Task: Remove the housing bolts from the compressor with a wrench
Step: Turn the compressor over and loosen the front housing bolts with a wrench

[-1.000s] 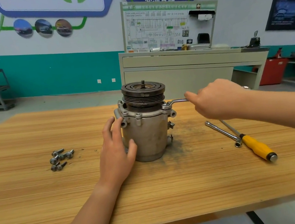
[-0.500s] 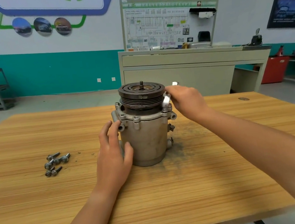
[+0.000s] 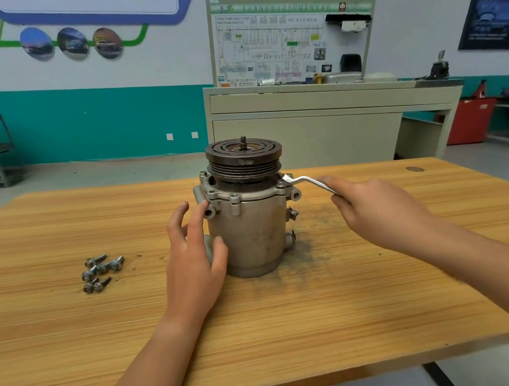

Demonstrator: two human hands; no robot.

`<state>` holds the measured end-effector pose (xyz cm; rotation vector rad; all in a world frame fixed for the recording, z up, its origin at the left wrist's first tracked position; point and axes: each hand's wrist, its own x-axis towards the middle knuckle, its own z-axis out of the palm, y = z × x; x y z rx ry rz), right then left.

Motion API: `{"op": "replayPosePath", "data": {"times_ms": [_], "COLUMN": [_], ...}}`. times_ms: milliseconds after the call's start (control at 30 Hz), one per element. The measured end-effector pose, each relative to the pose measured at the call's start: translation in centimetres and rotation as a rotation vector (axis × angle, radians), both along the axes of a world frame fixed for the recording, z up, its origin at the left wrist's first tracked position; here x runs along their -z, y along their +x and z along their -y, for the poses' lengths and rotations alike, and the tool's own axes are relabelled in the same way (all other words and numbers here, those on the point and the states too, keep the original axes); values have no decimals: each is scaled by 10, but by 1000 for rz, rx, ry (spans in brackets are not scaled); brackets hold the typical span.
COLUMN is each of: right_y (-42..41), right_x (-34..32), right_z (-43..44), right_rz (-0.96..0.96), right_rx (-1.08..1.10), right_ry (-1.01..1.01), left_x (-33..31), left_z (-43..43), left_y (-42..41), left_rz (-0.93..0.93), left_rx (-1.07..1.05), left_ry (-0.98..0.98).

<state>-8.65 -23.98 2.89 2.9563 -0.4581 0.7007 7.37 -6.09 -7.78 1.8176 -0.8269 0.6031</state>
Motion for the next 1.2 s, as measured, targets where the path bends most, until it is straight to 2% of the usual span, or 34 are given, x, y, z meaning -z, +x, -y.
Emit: {"op": "replayPosePath", "data": {"times_ms": [200,333,500,700,933,1033,1133,1200], "right_y": [3,12,7,8,15,17,18,25], "right_x": [-23,-28,-27,-32,-38,-39,-33,-20], "right_z": [-35,-66,-60,-29,-12,0,19,39], "right_rz": [-215,-349,-378,-340,-338,-285,-157,34], "right_rx": [183,220,206,143,75,79,-2,-99], "right_ry": [-351,-427,-565,-557,-714,-707,-745,-698], "left_x": [-2,-6,-20,-40,-46,-45,-42,-40], "left_z": [0,-2,6,34,40,40,41,42], "left_y": [-1,-1,-9,-17,-13,-9,-7,-6], "left_rz": [-7,-14,-99,-315,-458,-458,-447,-436], "left_rx": [-3,6,27,8,-1,-18,-23,-24], "left_ry": [10,-2,-140,-161,-331,-360,-378,-397]}}
